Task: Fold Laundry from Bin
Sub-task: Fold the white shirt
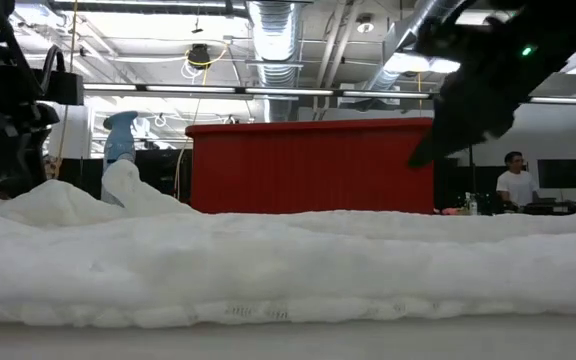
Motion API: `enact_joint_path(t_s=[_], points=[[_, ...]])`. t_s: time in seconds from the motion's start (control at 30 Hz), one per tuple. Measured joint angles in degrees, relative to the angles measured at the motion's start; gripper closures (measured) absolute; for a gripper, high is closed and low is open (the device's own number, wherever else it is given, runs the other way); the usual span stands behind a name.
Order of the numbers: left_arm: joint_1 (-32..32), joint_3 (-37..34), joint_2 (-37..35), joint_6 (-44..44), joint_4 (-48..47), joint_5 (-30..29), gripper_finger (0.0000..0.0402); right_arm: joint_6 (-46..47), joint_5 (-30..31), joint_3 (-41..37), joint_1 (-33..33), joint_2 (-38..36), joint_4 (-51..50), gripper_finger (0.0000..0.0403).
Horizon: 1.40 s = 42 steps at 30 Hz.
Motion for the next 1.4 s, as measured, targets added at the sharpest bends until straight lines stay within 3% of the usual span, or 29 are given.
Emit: enact_joint_path(t_s=[0.17,0.43,0.63,0.83,1.1,1.3,1.4], points=[[0.3,-2.7,0.0,-0.8,0.6,-0.6,0.0309,-0.1,-4.1,0.0,-3.1,4.0,0.5,0.0255],[2.8,-10.4,0.0,-4.6,4.4,-2.4,0.0394,-0.4,-4.9,0.0,-3.9,8.5,1.2,0.0255],[5.6,-12.6,0.0,-8.4,3.7,-7.2,0.0393,-0.4,-8.4,0.0,-3.9,10.2,1.3,0.0255],[6.6,-9.7,0.0,-5.1,2.9,-11.8,0.0394,-0.4,-9.0,0.0,-4.3,10.4,1.6,0.0255],[7.9,-4.3,0.0,6.0,1.5,-14.0,0.0349,-0.4,-9.0,0.0,-5.3,10.3,2.7,0.0255],[9.8,-3.2,0.0,6.1,5.5,-7.0,0.0278,-0.4,-9.1,0.0,-5.3,10.3,2.6,0.0255],[8.7,1.3,-1.3,13.0,9.7,-4.9,0.0249,-0.4,-9.1,0.0,-5.3,10.2,2.5,0.0255]])
